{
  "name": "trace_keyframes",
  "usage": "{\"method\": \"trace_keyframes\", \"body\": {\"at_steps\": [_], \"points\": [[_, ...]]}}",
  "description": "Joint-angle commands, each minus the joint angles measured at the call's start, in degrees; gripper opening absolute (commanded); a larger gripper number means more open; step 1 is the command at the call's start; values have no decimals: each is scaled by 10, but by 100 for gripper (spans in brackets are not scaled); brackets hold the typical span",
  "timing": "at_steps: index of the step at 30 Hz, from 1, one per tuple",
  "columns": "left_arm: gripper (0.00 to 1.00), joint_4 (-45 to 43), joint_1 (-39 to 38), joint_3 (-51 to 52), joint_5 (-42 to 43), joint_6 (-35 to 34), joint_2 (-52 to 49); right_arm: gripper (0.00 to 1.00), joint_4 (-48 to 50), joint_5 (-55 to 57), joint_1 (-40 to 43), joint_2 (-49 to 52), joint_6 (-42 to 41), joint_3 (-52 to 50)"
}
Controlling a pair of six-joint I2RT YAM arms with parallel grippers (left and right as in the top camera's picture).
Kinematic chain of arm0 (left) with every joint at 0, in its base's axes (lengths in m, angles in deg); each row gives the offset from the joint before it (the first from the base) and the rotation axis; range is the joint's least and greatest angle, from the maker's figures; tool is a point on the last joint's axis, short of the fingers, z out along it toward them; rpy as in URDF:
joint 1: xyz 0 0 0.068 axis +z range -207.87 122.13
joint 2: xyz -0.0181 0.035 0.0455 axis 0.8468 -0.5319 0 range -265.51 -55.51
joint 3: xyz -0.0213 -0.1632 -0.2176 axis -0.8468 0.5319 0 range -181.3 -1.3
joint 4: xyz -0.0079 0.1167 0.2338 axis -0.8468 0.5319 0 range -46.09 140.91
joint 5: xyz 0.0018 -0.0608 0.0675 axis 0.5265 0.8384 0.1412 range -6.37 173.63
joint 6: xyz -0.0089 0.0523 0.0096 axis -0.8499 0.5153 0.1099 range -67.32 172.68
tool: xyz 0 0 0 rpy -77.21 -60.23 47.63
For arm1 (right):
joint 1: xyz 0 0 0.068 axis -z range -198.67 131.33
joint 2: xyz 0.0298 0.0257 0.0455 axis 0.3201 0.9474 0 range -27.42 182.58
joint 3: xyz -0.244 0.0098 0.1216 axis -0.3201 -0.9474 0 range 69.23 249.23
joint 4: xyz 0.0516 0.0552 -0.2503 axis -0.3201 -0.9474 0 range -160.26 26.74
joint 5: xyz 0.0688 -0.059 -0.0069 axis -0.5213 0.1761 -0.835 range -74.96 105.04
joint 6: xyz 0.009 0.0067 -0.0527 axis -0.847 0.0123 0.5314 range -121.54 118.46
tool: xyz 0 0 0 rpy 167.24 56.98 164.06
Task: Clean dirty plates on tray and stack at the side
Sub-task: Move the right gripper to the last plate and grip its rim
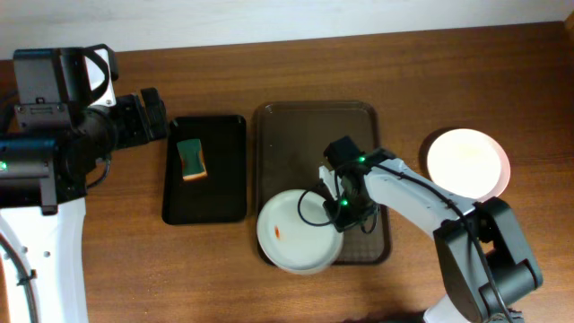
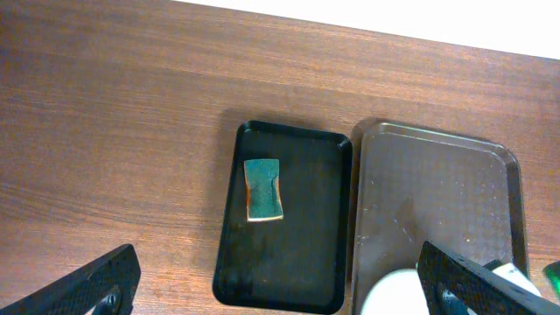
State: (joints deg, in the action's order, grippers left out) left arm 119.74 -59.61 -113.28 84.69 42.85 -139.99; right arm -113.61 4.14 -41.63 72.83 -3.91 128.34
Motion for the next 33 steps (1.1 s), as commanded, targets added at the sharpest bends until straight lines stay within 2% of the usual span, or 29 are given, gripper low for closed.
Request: {"method": "trace_keyframes", "body": {"at_steps": [1, 6, 9, 10, 11, 12, 15, 17, 20, 24, 28, 33], "points": [[100, -1, 2, -5, -4, 9, 2, 4, 17, 52, 49, -8, -26, 27], [100, -1, 1, -5, -4, 9, 2, 4, 131, 51, 109, -8, -27, 31], [100, 3, 1, -5, 3, 9, 2, 4, 165, 51, 117, -8, -63, 31], [100, 3, 1, -5, 3, 9, 2, 16, 165, 49, 117, -8, -78, 31], [100, 3, 1, -5, 3, 9, 2, 37, 165, 47, 116, -8, -82, 31], [100, 3, 1, -5, 3, 9, 2, 45, 167, 54, 117, -8, -75, 31], [100, 3, 1, -5, 3, 9, 2, 47, 163, 69, 128, -8, -60, 31], [100, 6, 1, -5, 3, 9, 2, 44, 136, 64, 137, -5, -87, 30], [100, 13, 0, 0, 9, 9, -1, 31, 136, 35, 135, 11, -108, 25], [100, 10, 0, 19, 18, 9, -9, 28, 185, 24, 134, 60, -108, 21], [100, 8, 0, 41, 38, 9, -38, 4, 182, 22, 143, 65, -115, 27], [97, -12, -15, 86, 41, 9, -89, 4, 148, -14, 155, 63, -191, 55]]}}
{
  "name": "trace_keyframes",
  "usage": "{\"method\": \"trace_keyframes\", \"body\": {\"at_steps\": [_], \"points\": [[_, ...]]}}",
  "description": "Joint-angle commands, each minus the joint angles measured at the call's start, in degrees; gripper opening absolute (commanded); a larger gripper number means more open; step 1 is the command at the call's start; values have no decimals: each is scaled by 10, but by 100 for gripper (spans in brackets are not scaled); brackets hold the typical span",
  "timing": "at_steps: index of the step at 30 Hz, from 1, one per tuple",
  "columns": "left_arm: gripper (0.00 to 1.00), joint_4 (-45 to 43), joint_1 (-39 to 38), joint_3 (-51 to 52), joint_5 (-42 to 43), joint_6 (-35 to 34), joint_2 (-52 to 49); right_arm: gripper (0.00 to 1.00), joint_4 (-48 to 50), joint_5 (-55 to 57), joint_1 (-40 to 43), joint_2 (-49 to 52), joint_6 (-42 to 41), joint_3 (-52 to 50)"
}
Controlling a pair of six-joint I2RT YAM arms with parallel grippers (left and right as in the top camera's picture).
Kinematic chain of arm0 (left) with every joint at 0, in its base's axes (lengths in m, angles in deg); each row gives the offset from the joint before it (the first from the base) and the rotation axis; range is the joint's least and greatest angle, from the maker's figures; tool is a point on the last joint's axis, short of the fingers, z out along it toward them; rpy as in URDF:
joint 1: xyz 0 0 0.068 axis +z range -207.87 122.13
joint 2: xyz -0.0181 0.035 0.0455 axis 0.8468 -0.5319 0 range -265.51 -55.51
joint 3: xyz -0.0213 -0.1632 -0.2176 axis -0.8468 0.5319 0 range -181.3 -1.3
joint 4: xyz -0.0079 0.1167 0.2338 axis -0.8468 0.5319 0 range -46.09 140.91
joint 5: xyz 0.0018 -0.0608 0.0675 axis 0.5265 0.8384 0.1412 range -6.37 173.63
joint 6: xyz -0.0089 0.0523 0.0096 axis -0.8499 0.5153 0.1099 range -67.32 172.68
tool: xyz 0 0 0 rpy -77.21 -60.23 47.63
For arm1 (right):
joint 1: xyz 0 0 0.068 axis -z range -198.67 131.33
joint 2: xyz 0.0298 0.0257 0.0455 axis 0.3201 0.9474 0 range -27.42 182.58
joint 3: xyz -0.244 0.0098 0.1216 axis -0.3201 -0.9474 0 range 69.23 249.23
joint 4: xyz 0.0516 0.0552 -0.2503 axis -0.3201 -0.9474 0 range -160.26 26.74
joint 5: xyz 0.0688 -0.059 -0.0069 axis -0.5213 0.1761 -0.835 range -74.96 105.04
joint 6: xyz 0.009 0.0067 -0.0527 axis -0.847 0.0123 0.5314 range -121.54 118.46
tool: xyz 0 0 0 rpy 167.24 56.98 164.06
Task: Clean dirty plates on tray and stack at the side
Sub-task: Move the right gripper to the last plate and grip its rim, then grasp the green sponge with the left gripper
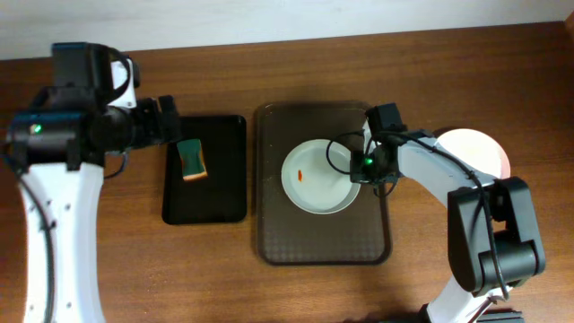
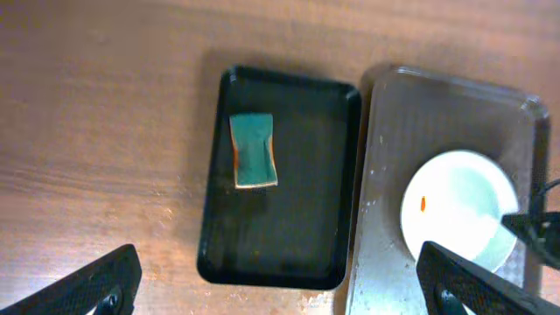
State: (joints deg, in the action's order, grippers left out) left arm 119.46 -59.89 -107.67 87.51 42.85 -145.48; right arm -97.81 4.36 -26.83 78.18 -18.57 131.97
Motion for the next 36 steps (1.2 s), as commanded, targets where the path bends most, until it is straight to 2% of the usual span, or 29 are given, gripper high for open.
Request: {"method": "trace_keyframes", "body": {"at_steps": [1, 4, 6, 7, 8, 10, 11, 13, 14, 15, 17, 19, 20, 21, 24, 27, 29, 30, 31, 34, 36], "points": [[95, -17, -18, 42, 12, 10, -48, 4, -20, -18, 7, 9, -50, 26], [79, -49, -37, 83, -10, 7, -96, 4, -21, -17, 7, 9, -49, 30], [78, -71, -43, 112, -72, -32, -132, 4, -21, -17, 7, 9, -49, 30], [81, -98, -43, 136, -99, -61, -163, 4, -21, -17, 7, 9, -49, 30], [79, -121, -43, 150, -89, -63, -183, 4, -21, -16, 7, 9, -49, 30], [68, -155, -44, 166, -64, -62, -221, 4, -21, -16, 7, 9, -47, 30], [56, -170, -44, 168, -64, -62, -259, 4, -21, -16, 7, 9, -45, 30], [54, -190, -44, 168, -65, -62, -293, 4, -21, -16, 7, 9, -45, 30], [48, -203, -43, 168, -65, -62, -311, 4, -21, -16, 7, 9, -45, 30], [36, -214, -43, 168, -65, -62, -326, 4, -21, -16, 7, 9, -45, 30], [22, -233, -44, 168, -65, -62, -359, 4, -21, -16, 7, 9, -45, 30], [17, -240, -44, 169, -64, -62, -378, 4, -21, -16, 7, 9, -45, 30], [6, -241, -44, 169, -57, -62, -384, 4, -21, -16, 7, 9, -45, 30], [0, -237, -44, 169, -39, -60, -385, 4, -21, -16, 7, 9, -45, 30], [0, -207, -44, 158, 11, -46, -376, 4, -21, -16, 7, 9, -45, 30], [1, -147, -44, 126, 19, -46, -347, 4, -21, -16, 7, 9, -45, 30], [35, -120, -44, 118, 17, -46, -328, 4, -21, -16, 7, 9, -45, 30], [47, -114, -44, 118, 10, -46, -320, 4, -21, -16, 7, 9, -45, 30], [54, -109, -44, 118, -3, -47, -317, 4, -21, -16, 7, 9, -45, 30], [61, -129, -44, 124, -78, -47, -319, 4, -21, -16, 7, 9, -45, 30], [58, -167, -44, 142, -84, -47, -319, 4, -19, -16, 7, 9, -45, 30]]}}
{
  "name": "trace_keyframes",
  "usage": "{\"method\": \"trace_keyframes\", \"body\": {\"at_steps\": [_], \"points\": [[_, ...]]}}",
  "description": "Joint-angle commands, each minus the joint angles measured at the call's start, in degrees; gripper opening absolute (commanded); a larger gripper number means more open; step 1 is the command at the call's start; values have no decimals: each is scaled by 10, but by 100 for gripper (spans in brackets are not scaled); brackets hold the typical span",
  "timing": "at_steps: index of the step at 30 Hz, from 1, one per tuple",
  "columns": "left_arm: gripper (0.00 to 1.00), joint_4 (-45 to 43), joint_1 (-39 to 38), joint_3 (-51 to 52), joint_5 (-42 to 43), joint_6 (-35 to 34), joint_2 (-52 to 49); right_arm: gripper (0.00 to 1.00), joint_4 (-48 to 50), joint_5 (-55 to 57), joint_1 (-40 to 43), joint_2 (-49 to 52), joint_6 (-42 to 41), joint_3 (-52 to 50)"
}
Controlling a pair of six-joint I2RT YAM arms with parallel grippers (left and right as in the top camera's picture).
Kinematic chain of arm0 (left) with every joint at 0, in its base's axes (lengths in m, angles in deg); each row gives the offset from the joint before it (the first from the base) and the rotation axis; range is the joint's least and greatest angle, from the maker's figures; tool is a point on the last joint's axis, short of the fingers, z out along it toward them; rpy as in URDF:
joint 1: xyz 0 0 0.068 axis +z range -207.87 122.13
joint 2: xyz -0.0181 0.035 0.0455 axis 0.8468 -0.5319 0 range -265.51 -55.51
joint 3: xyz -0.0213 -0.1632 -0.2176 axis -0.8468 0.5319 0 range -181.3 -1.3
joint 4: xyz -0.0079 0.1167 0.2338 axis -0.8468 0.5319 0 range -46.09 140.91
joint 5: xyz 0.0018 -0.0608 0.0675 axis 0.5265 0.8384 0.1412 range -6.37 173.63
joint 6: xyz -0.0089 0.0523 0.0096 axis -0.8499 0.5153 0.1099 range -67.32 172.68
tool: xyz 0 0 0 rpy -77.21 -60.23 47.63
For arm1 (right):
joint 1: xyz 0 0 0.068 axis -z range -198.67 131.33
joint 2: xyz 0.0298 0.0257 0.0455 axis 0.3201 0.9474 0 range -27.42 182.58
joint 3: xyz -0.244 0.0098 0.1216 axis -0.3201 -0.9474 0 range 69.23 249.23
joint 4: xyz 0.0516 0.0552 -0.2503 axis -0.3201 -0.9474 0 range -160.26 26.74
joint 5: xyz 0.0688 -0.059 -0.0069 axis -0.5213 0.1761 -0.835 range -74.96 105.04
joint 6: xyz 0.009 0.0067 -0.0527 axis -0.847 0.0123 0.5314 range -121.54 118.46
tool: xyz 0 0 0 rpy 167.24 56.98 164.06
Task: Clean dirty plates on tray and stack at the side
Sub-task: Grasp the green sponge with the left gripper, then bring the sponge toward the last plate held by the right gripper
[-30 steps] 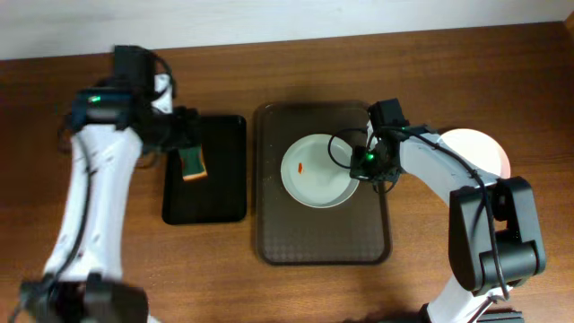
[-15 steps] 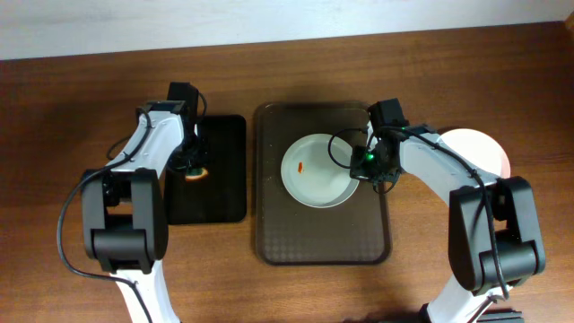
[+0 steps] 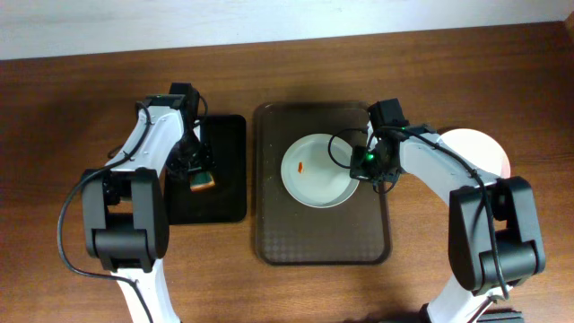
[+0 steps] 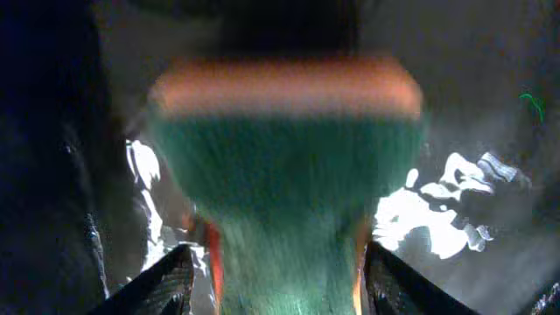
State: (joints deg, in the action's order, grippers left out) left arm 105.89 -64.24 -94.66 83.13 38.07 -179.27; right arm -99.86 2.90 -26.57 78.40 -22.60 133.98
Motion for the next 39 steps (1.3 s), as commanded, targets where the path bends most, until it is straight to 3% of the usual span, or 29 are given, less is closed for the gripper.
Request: {"method": "trace_keyframes", "body": {"at_steps": [1, 6, 8, 12, 15, 17, 18, 19, 23, 26, 28, 29, 30, 37, 38, 39], "points": [[52, -49, 0, 23, -40, 1, 19, 4, 2, -1, 4, 7, -5, 10], [21, -136, -8, 96, -32, 1, 19, 4, 2, -1, 4, 7, -4, 10], [0, -135, -9, 110, -29, 2, 19, 4, 2, -1, 4, 7, -5, 10], [0, -76, -8, 71, 14, 14, 35, 4, 2, -1, 4, 7, -4, 10], [53, -19, -9, 27, 11, 14, 57, 4, 1, -1, 4, 7, -5, 10], [70, -8, -8, 21, 7, 14, 66, 4, 1, -1, 4, 7, -4, 10], [72, -7, -8, 21, 7, 14, 66, 4, 0, -1, 4, 7, -4, 10], [72, -6, -8, 23, 5, 14, 65, 4, 0, -1, 4, 7, -4, 10], [28, -29, -9, 53, -3, 14, 65, 4, 0, -1, 4, 7, -4, 10], [24, -53, -13, 97, -1, 14, 65, 4, 0, -1, 4, 7, -4, 10], [31, -71, -19, 127, 5, 14, 65, 4, 0, -1, 4, 7, -4, 10], [20, -82, -20, 135, 2, 14, 65, 4, 1, -1, 4, 7, -4, 10], [0, -103, -21, 146, 1, 14, 65, 4, 1, -1, 4, 7, -4, 10], [0, -50, -17, 59, 1, 14, 85, 4, 2, -1, 4, 7, -4, 10], [18, -36, -16, 42, 1, 14, 89, 4, 2, -1, 4, 7, -4, 10], [46, -24, -16, 30, 1, 14, 93, 4, 2, -1, 4, 7, -4, 10]]}}
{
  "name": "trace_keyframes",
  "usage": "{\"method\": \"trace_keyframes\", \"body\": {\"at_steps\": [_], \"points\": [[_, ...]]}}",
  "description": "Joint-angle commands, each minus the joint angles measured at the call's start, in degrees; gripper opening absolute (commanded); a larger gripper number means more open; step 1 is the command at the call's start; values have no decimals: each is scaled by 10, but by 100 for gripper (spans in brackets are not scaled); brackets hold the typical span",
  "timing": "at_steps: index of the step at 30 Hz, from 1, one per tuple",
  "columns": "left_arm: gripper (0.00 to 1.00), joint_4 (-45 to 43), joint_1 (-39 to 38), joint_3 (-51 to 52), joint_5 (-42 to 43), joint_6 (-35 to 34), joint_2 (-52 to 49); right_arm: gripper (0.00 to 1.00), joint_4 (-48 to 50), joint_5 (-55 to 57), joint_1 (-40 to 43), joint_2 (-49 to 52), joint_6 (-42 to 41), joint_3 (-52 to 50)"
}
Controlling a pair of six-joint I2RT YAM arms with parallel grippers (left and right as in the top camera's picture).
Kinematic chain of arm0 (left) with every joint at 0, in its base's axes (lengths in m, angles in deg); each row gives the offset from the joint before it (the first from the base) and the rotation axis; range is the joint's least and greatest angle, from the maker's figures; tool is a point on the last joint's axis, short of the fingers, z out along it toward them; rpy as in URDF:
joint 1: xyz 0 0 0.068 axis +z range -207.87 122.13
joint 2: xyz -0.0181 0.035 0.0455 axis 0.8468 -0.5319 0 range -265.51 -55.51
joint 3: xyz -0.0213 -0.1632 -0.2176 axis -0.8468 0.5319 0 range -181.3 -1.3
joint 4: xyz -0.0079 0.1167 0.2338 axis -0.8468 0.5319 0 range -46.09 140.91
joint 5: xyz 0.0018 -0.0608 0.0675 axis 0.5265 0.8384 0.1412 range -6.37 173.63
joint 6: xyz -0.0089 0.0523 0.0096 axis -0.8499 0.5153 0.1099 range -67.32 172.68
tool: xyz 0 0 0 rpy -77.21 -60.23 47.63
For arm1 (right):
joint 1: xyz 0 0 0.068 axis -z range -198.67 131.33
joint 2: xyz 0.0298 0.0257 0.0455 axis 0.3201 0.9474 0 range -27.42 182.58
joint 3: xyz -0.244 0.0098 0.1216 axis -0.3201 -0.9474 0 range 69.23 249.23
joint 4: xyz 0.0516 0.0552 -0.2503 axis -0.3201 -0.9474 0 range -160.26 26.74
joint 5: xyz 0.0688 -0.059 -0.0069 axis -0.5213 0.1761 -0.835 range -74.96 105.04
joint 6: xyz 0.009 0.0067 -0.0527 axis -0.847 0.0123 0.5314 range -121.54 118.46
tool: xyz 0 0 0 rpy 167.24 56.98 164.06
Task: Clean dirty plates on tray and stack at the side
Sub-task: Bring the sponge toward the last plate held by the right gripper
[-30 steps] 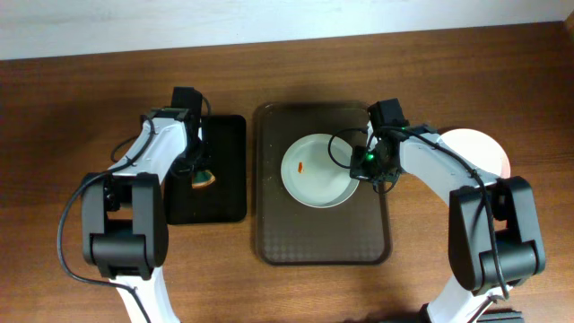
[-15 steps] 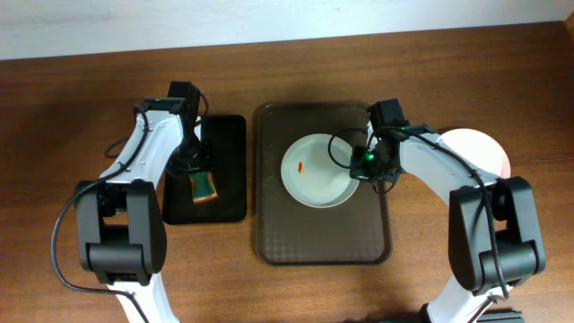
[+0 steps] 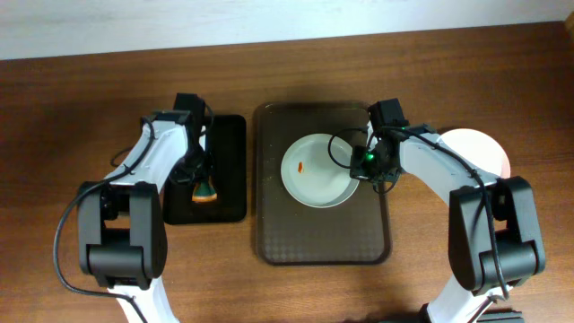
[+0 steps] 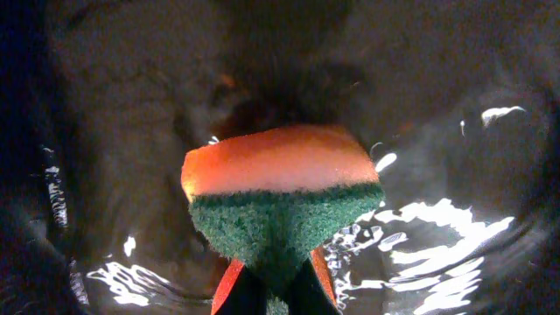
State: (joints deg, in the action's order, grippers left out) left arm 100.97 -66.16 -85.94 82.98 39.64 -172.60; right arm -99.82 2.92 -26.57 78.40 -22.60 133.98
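Observation:
A white plate point(image 3: 312, 172) with a small orange stain point(image 3: 305, 166) lies in the brown tray point(image 3: 323, 242). My right gripper point(image 3: 370, 161) sits at the plate's right rim and looks shut on it. A green and orange sponge point(image 4: 280, 206) is squeezed at its near end, and my left gripper point(image 4: 273, 290) is shut on it over the black tray point(image 4: 455, 105). In the overhead view the sponge point(image 3: 205, 189) hangs under the left gripper point(image 3: 202, 178) near the middle of the black tray point(image 3: 229, 170).
A second white plate point(image 3: 489, 148) rests on the wooden table to the right of the brown tray, partly covered by my right arm. The black tray's wet surface shines under the sponge. The front half of the brown tray is bare.
My left gripper stood open with a finger on either side of the sponge; now it is shut on it, pinching it narrow. The sponge sits slightly nearer the front. The right arm and plate have not moved.
The right gripper held the stained plate at the brown tray's front left corner while the left arm stayed back at the far left. The plate then lay mid-tray, the left arm closer. The left gripper then stood open round the sponge and now grips it.

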Motion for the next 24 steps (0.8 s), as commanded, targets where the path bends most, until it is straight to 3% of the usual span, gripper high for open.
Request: {"method": "trace_keyframes", "body": {"at_steps": [1, 2, 5, 8, 15, 19, 24], "points": [[54, 36, 3, -67, 2, -1, 29, 4, 1, -1, 4, 7, -4, 10], [56, 42, 2, -72, 2, -1, 31, 4, 1, -1, 4, 7, -4, 10], [50, 49, 2, -67, 2, -1, 32, 4, 2, -1, 4, 7, -4, 10], [37, 31, -2, -48, 2, -2, 31, 4, 2, -1, 4, 7, -4, 10], [38, -66, -22, 45, -20, -2, 29, 4, 1, -1, 4, 7, -4, 10], [31, -83, -24, 59, -21, -2, 29, 4, 2, -1, 4, 7, -5, 10], [0, -118, -34, 74, -21, -1, 27, 4, 2, -2, 4, 7, -5, 10]]}}
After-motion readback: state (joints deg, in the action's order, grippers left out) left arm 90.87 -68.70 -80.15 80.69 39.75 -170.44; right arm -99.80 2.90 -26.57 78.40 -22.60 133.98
